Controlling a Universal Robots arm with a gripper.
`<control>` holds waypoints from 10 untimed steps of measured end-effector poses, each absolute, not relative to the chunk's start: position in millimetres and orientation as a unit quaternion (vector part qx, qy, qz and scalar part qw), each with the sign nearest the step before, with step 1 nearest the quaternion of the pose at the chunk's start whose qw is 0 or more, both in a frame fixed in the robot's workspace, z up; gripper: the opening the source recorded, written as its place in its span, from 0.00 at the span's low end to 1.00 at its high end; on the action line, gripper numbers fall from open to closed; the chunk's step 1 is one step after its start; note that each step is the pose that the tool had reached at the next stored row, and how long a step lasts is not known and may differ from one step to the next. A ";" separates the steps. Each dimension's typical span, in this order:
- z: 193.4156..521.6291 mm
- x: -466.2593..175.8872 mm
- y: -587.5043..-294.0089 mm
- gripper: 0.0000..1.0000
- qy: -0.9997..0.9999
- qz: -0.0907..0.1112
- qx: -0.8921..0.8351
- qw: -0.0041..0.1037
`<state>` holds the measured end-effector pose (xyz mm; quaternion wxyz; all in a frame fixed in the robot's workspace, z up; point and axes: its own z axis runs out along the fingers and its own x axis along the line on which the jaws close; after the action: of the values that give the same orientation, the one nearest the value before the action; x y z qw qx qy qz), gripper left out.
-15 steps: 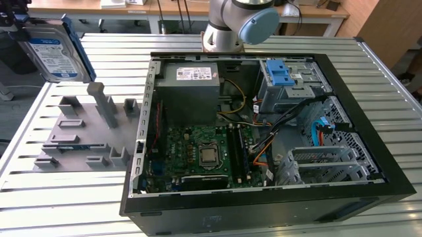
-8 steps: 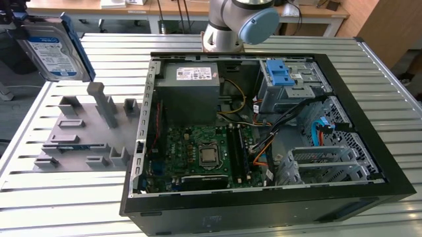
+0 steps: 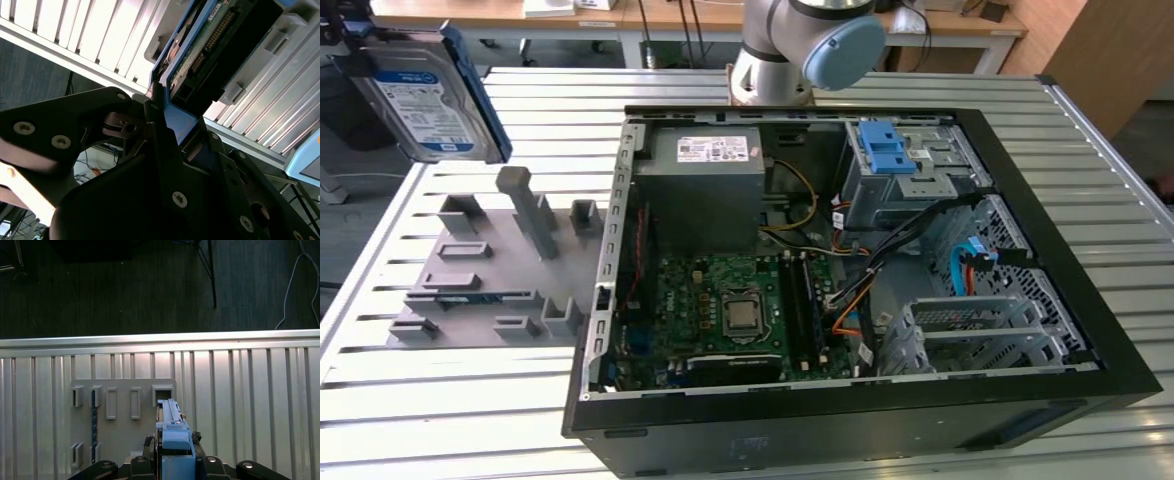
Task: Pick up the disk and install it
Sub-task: 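Pick up the disk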
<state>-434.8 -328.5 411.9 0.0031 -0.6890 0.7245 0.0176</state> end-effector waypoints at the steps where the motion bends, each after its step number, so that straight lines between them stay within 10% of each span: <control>1: 412.3 -434.8 -328.5 0.37 0.724 0.018 -0.689 0.003; 10: 417.3 -434.8 -328.5 0.37 0.724 0.018 -0.689 0.003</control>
<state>-434.8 -328.5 417.3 0.0031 -0.6890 0.7245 0.0176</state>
